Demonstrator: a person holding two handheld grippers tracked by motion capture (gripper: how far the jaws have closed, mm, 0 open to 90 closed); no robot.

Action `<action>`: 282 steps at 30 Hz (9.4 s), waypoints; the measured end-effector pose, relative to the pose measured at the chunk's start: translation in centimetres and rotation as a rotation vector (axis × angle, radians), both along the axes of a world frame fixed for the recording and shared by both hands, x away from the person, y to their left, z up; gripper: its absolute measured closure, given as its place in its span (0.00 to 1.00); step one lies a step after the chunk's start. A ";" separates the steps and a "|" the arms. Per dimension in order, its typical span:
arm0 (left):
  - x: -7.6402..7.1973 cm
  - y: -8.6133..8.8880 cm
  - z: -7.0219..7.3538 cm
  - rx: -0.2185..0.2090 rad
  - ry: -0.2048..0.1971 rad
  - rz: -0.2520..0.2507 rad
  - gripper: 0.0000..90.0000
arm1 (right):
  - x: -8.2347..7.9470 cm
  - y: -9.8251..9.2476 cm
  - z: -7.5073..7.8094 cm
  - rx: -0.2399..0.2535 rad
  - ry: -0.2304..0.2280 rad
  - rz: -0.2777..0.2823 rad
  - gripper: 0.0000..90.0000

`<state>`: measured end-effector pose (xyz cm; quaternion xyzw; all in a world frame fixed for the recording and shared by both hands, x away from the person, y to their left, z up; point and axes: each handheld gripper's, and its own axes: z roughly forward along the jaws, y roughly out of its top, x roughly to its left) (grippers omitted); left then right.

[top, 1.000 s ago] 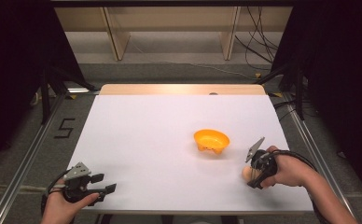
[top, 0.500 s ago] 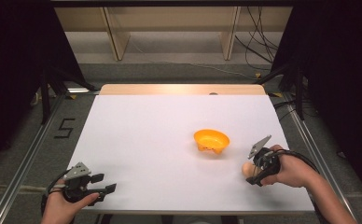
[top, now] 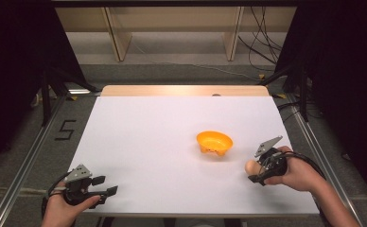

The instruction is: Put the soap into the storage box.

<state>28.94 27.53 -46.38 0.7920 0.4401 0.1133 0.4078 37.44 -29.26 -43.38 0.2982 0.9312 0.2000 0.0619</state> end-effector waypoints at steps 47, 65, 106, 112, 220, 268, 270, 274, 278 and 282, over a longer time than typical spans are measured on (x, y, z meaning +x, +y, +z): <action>-0.1 0.0 0.1 -0.015 -0.009 0.008 0.36 | 1.2 0.3 1.6 0.145 -0.201 -0.077 0.37; -0.1 0.0 0.2 -0.014 -0.006 0.004 0.36 | 2.0 1.0 2.4 0.178 -0.249 -0.045 0.37; 0.0 -0.1 0.1 -0.018 -0.008 0.003 0.36 | 3.7 3.1 3.8 0.163 -0.296 -0.019 0.37; 0.0 0.0 0.1 -0.018 -0.006 0.003 0.36 | 4.0 3.3 3.8 0.170 -0.313 -0.022 0.37; 0.0 0.1 0.2 -0.017 -0.005 -0.008 0.36 | 8.2 9.0 3.4 0.200 -0.281 0.028 0.37; 0.0 0.0 0.1 -0.038 -0.017 0.006 0.36 | 9.0 10.1 1.2 0.187 -0.218 0.016 0.37; 0.0 0.0 0.1 -0.037 -0.017 0.005 0.36 | 9.1 10.0 1.3 0.174 -0.219 0.023 0.38; 0.0 0.1 0.2 -0.025 -0.013 -0.006 0.36 | 9.0 10.1 1.3 0.182 -0.202 0.006 0.38; 0.0 0.0 0.2 -0.037 -0.016 0.004 0.36 | 9.1 10.2 1.2 0.188 -0.206 0.012 0.38; 0.0 0.0 0.2 -0.027 -0.014 -0.003 0.36 | 9.1 10.4 1.2 0.194 -0.202 0.000 0.38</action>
